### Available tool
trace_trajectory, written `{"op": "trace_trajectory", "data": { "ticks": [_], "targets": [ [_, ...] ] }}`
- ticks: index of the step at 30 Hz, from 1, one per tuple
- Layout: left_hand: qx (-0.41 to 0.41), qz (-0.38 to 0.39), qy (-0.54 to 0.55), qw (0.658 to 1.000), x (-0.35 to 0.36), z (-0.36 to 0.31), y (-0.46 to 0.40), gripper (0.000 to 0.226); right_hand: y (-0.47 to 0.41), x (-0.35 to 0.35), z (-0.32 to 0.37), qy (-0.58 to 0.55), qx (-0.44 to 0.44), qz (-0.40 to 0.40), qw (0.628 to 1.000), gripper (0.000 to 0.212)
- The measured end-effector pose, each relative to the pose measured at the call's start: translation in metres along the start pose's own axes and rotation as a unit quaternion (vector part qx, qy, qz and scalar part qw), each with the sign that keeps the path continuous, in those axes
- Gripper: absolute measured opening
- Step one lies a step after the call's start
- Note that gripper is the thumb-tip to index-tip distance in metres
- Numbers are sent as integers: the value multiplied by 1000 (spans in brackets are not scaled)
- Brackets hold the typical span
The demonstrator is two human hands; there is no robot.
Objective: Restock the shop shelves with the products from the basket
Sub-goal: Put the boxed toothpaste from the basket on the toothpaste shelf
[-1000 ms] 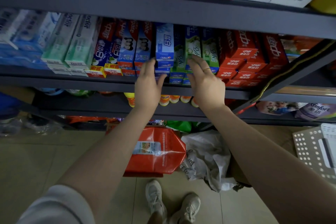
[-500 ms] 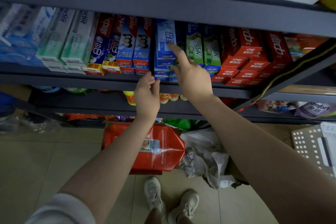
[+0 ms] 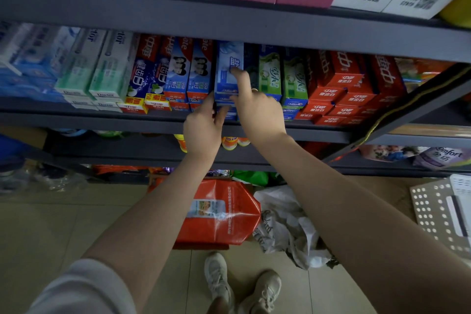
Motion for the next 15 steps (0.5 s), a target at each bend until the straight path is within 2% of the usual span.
{"op": "trace_trajectory", "data": {
  "ticks": [1, 3, 6, 8, 12, 15],
  "targets": [
    [5, 0, 6, 1000, -2, -1, 0, 38, 1, -4, 2, 15, -2, -17, 1000, 74],
    [27, 9, -1, 1000, -3, -4, -1, 44, 5, 4, 2, 35, -16, 20, 999, 69],
    [38, 23, -31, 999, -2, -3, -6, 38, 3, -2, 3, 35, -35, 19, 999, 68],
    [32, 28, -38, 998, -1, -4, -7, 35, 0, -11, 0, 32, -33, -35, 998, 74],
    [23, 29, -31, 999, -4, -4, -6, 31, 12, -36, -33, -9, -24, -97, 995, 56],
    [-25, 1, -3, 1000, -16, 0, 1, 29, 23, -25, -61, 19, -11, -13, 1000, 53]
  ]
}}
Point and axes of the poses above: each hand's wrist, its own y-axis away from the middle knuckle, its own x-axis out of the palm, z = x × y, the point moved 8 cm from there along -y, towards the middle knuckle, and after that the axes turned 12 degrees about -z, right-handed, at the moved point
